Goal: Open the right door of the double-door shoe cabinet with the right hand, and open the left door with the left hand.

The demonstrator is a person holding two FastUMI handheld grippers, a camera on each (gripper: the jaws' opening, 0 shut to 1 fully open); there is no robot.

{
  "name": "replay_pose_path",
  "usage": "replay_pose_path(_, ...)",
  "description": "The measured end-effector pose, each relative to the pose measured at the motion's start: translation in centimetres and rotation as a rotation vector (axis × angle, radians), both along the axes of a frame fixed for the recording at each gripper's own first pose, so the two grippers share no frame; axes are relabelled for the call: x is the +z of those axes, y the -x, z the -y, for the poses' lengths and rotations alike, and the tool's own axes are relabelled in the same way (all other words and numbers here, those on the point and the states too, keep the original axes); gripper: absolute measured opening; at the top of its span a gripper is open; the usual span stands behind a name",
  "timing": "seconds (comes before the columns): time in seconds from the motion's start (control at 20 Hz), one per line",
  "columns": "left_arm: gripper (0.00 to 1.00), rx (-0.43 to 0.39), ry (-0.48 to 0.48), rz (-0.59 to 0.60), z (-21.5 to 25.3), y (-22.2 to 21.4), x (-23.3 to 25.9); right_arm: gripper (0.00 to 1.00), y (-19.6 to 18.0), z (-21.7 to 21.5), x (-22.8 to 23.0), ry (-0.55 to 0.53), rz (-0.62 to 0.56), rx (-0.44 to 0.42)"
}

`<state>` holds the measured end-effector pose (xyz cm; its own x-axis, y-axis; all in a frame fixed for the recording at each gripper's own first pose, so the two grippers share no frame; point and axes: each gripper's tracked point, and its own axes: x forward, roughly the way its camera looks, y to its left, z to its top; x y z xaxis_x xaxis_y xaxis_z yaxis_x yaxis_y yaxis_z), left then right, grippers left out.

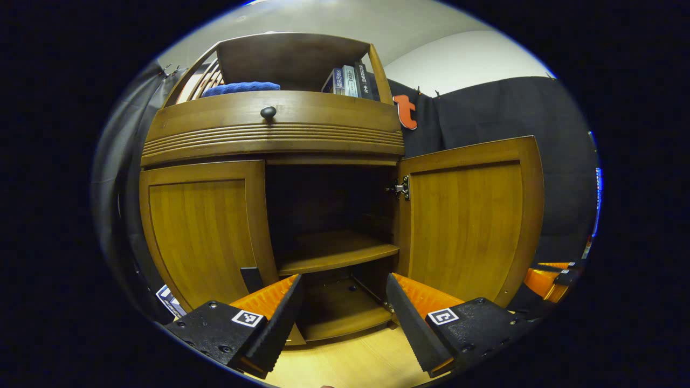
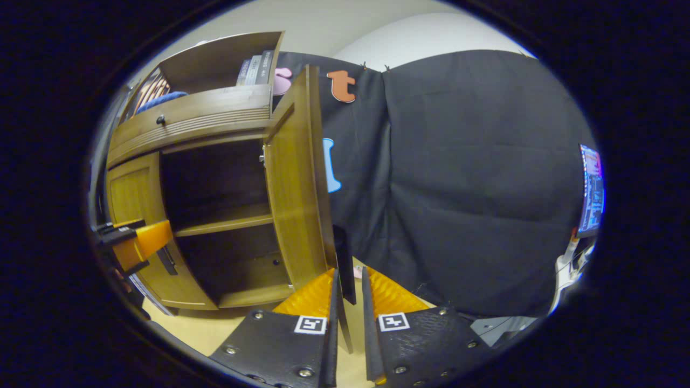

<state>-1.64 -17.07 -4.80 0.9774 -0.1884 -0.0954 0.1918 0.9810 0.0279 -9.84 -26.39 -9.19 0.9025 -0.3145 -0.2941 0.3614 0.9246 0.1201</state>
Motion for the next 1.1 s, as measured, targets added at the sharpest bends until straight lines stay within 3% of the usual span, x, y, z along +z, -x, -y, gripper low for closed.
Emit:
replay_pose_path(0.4,0.95,0.126,-0.029,-0.044,-3.8,-4.0,-2.8,0.21,-0.4,-0.2,0.1,0.018,-0.006,0.007)
replay_pose_path(0.85,0.95,0.206,-0.081,-0.084,-7.7,-8.8,-6.6,0.21,-0.9,0.1,0.5,0.059,-0.010,-0.030)
replay_pose_path(0.95,0.97,0.187,-0.100,-0.046,-7.2,-8.6,-6.6,0.21,-0.9,0.2,0.7,0.067,-0.010,-0.044)
replay_pose_path(1.05,0.87,0.169,-0.138,-0.058,-6.7,-9.2,-7.2,0.21,-0.9,0.2,0.9,0.072,-0.012,-0.053)
replay_pose_path(1.1,0.93,0.169,-0.145,-0.072,-6.6,-9.4,-7.7,0.21,-0.7,0.2,0.8,0.076,-0.015,-0.055)
